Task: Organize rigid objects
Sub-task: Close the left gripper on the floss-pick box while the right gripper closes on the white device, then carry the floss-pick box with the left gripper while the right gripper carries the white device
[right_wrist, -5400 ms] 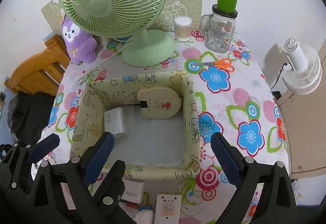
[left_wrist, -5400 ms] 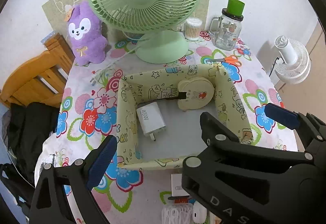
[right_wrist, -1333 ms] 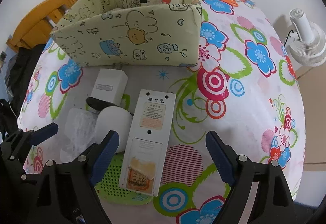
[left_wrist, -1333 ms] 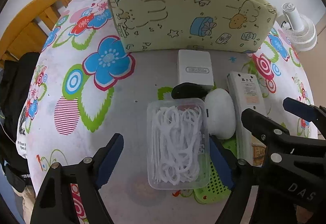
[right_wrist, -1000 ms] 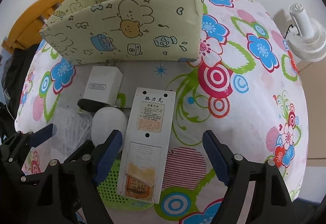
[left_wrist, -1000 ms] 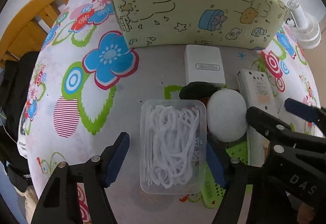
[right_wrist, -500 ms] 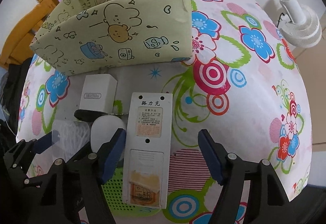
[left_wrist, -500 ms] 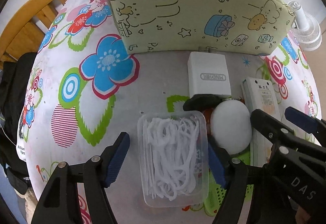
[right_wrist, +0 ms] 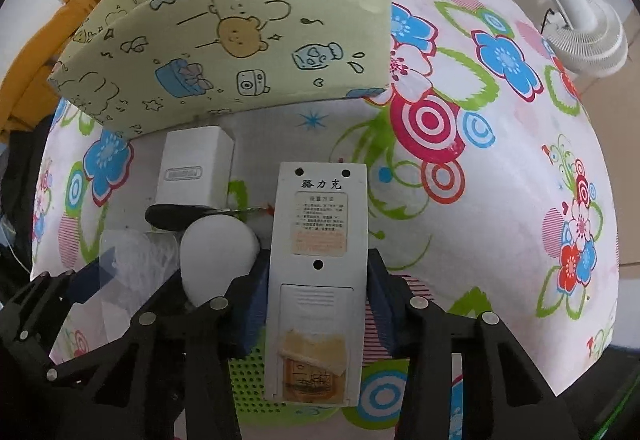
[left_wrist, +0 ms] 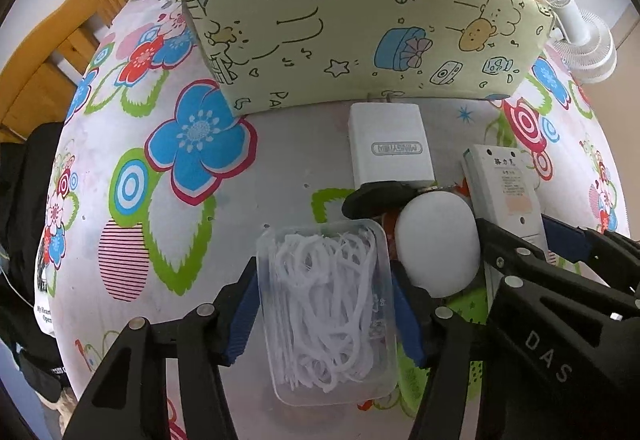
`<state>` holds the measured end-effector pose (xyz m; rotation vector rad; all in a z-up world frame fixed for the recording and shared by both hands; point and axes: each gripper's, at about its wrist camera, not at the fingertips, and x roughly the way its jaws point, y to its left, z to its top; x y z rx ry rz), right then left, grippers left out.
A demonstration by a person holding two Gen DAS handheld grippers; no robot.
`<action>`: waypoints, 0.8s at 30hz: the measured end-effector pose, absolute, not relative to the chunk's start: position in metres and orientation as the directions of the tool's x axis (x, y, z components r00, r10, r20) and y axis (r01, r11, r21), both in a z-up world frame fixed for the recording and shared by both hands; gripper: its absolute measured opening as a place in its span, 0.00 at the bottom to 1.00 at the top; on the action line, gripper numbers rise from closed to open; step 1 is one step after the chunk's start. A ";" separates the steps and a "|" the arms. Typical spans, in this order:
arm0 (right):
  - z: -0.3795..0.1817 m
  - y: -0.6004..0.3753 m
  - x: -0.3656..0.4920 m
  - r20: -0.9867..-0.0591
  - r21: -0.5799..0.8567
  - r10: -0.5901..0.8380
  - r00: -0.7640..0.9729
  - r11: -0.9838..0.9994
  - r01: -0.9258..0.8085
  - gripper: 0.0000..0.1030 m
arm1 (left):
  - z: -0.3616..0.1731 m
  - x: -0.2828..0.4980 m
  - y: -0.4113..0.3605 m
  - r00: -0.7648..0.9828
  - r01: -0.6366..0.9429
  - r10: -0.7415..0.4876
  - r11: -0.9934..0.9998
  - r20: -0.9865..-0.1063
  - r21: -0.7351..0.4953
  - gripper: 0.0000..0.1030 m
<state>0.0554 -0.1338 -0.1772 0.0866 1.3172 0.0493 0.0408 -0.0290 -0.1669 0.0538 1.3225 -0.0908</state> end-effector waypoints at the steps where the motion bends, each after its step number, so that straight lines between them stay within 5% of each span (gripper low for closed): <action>1: -0.177 -0.134 0.055 -0.964 0.095 0.088 0.250 0.995 0.016 0.46 | -0.166 0.039 -0.028 0.243 0.097 -0.041 0.995 -0.969 -0.018 0.60; 24: -0.117 -0.144 0.040 -0.935 0.124 0.120 0.333 0.992 -0.009 0.45 | -0.110 0.023 -0.033 0.332 0.091 -0.018 0.996 -0.943 0.013 0.59</action>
